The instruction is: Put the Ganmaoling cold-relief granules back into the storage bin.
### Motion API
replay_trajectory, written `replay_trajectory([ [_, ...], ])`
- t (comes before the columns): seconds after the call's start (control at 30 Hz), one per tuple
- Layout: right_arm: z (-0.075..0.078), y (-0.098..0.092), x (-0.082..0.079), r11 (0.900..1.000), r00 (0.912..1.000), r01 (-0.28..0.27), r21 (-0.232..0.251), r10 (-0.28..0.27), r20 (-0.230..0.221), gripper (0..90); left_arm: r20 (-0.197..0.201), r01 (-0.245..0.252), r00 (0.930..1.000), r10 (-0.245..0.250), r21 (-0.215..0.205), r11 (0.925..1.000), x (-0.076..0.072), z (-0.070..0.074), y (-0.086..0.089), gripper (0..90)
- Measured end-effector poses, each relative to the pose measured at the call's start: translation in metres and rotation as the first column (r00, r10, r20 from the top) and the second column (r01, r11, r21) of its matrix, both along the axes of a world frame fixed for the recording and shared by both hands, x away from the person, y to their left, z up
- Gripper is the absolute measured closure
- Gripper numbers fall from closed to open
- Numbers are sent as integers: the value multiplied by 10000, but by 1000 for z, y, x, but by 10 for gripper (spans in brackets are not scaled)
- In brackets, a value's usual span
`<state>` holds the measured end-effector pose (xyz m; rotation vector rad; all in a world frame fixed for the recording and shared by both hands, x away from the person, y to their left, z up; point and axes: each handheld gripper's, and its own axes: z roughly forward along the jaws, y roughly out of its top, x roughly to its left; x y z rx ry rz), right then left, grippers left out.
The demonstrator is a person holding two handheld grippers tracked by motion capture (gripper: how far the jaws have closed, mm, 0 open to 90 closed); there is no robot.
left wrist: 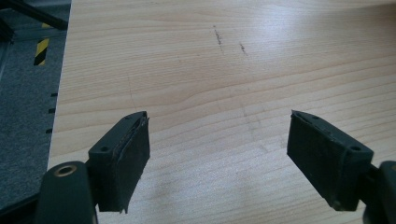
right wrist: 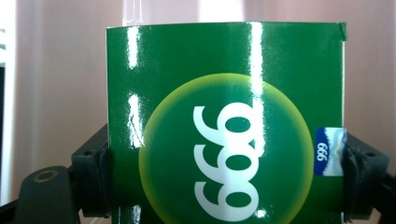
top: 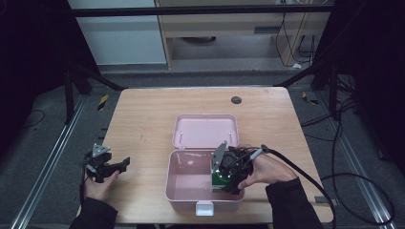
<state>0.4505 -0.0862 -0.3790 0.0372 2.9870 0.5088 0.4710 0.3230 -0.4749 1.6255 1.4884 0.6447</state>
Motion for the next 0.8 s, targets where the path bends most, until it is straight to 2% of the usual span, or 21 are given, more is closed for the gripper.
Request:
replay_trajectory([
  [0.2, -7, -5, 3, 9992, 9997, 202, 337, -197, -159, 148, 8, -11, 10000, 11, -10, 10000, 0, 0, 0, 204],
  [0.63, -17, -1, 6, 9996, 9994, 62, -259, -71, -330, 129, 13, -4, 10000, 4, -24, 10000, 0, 0, -1, 203],
  [0.8, -7, -6, 4, 9995, 9997, 122, 285, -116, -193, 145, 8, -7, 10000, 7, -23, 10000, 0, 0, -1, 204],
])
